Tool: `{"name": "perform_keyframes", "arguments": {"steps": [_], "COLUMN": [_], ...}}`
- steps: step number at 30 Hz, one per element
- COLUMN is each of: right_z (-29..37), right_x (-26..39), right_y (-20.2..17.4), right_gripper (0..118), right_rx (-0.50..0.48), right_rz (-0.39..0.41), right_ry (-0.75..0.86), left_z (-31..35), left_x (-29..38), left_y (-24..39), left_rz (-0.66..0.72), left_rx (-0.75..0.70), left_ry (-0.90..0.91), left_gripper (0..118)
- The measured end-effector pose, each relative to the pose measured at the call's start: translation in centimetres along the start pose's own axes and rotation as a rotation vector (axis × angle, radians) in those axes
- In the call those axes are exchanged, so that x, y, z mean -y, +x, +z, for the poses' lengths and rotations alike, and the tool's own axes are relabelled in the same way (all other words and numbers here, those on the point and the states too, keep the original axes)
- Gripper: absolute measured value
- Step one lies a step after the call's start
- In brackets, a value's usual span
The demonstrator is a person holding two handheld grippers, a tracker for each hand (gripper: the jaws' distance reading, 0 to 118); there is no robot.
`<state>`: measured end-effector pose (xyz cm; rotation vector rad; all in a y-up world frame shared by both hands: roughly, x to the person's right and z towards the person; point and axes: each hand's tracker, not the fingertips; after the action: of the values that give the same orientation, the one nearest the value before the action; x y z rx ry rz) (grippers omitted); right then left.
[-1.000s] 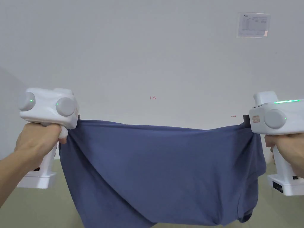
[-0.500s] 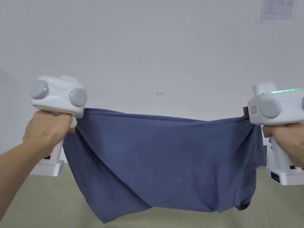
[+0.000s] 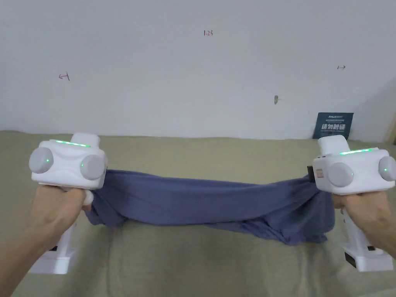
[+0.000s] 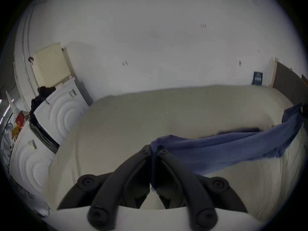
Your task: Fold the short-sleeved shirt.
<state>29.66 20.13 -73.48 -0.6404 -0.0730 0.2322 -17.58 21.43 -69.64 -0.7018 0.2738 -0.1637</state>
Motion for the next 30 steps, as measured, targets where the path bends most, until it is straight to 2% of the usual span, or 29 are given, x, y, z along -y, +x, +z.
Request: {"name": "perform_keyframes", "arguments": {"steps": [2,3,6,7,12,15,19,22,26,30], "right_z": [0.8,1.7,5.0,7.6,15.3,19.6,25.6,29.2,30.8,30.0], "right_x": [1.8,2.4,4.9,6.1,10.9,15.0,21.3,25.8,30.0,32.2], "right_y": [0.5,0.2,1.6,1.4,2.0,1.9,1.9,1.5,0.8,0.5], "right_gripper": [5,5,5,5,5,5,5,5,5,5], "right_rx": [0.000,-0.082,-0.093,-0.063,-0.094,-0.116,-0.149,-0.159,-0.158,-0.165], "right_rz": [-0.008,-0.007,-0.025,-0.017,-0.051,-0.020,-0.047,-0.037,-0.011,-0.067], "right_ry": [0.021,0.081,0.067,0.058,0.075,0.055,0.027,0.007,-0.034,-0.099], "left_z": [0.7,1.2,4.2,5.6,12.7,17.1,22.2,24.5,25.6,24.9], "left_x": [2.3,3.2,5.7,6.7,12.4,17.0,23.5,27.5,31.2,33.1], "left_y": [-0.5,-0.8,-2.2,-2.7,-4.9,-6.4,-8.1,-9.1,-9.7,-9.3], "left_rz": [-0.004,-0.001,0.009,0.016,0.011,0.008,0.032,0.053,0.094,0.088], "left_rx": [0.015,0.015,0.037,0.047,0.082,0.118,0.147,0.174,0.219,0.223], "left_ry": [-0.022,-0.025,-0.033,-0.030,-0.038,-0.057,-0.076,-0.106,-0.179,-0.220], "left_gripper": [5,5,5,5,5,5,5,5,5,5]}}
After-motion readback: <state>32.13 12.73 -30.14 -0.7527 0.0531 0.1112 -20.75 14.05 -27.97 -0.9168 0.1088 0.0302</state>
